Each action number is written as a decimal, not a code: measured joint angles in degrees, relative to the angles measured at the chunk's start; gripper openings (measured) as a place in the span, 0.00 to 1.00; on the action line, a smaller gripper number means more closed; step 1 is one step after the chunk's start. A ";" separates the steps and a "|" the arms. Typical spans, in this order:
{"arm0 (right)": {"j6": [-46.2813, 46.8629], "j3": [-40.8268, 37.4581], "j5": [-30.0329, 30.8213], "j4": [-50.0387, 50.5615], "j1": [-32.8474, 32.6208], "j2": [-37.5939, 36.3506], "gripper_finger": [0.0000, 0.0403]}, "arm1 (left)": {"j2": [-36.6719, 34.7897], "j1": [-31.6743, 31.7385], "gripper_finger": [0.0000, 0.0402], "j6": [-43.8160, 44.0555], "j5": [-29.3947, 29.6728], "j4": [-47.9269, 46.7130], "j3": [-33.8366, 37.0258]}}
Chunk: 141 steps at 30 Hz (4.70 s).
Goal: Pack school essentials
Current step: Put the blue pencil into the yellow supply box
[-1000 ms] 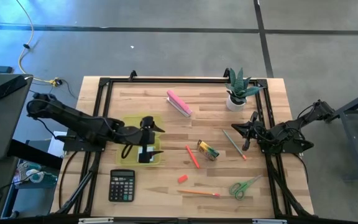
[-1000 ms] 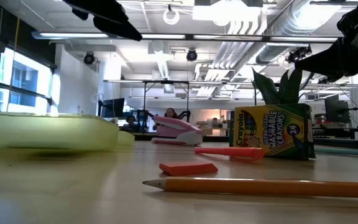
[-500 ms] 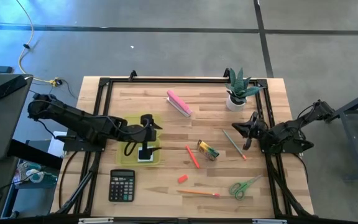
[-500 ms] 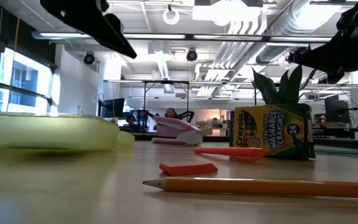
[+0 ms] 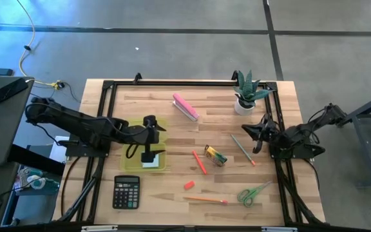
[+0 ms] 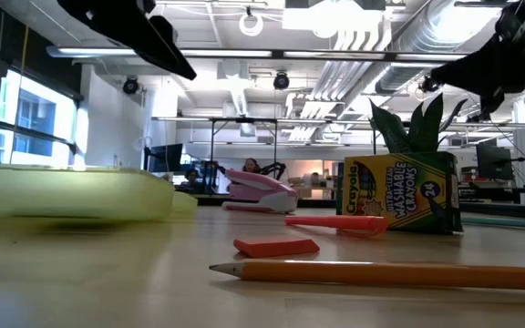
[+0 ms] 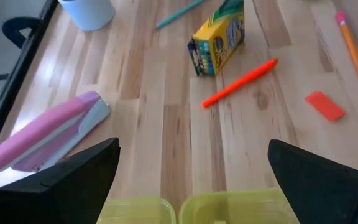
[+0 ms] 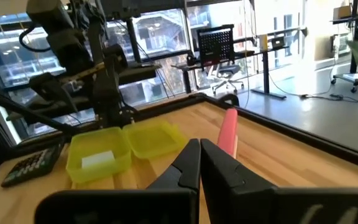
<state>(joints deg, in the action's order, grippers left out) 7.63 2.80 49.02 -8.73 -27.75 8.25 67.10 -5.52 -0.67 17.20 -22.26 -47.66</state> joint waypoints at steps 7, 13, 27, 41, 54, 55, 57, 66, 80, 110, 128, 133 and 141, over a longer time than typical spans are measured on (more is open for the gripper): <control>3.07 5.43 -1.16 3.26 0.02 -0.01 0.00 | -4.05 -0.02 1.00 -0.05 -0.05 -0.56 0.00; 19.95 15.05 -2.60 26.33 0.00 1.51 0.00 | -5.63 -0.02 1.00 -1.53 0.85 -0.46 0.00; 49.60 28.77 -18.97 56.09 0.00 22.65 0.00 | -5.67 -0.02 1.00 -1.51 5.08 -0.23 0.00; 67.71 30.92 -39.85 62.95 0.00 39.14 0.18 | -5.67 -0.02 1.00 -1.03 5.10 -0.20 0.00; 72.46 30.92 -44.60 62.89 0.00 48.76 0.41 | -5.65 -0.02 1.00 0.44 5.10 -0.18 0.00; 72.41 30.92 -44.90 62.81 0.00 49.54 0.41 | -5.65 -0.02 1.00 0.45 5.10 -0.18 0.00; 72.38 30.92 -45.74 62.15 0.00 51.16 0.41 | -5.65 -0.02 1.00 0.45 5.10 -0.18 0.00; 72.34 30.92 -47.45 59.13 0.00 58.18 0.41 | -5.65 -0.02 1.00 0.45 5.09 -0.20 0.00; 70.37 30.73 -49.69 58.12 -0.05 65.99 0.41 | -5.65 -0.02 1.00 0.46 5.08 -0.20 0.00; 74.00 26.17 -50.89 51.62 -0.05 65.40 0.03 | -5.63 -0.04 1.00 0.46 3.51 -0.24 0.00; 76.25 30.48 -43.21 58.99 -0.07 65.59 0.03 | -5.63 -0.02 1.00 0.46 3.84 -0.22 0.01; 77.60 30.48 -42.90 59.04 0.02 65.57 0.03 | -5.63 -0.02 1.00 0.48 3.95 -0.22 0.02; 77.55 31.92 -39.11 58.04 0.06 65.55 0.03 | -5.63 -0.02 1.00 0.47 3.99 -0.45 0.01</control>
<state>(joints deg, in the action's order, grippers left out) 85.18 34.72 9.91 49.31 -27.68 73.80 61.47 -5.54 -0.19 21.19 -22.71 -47.65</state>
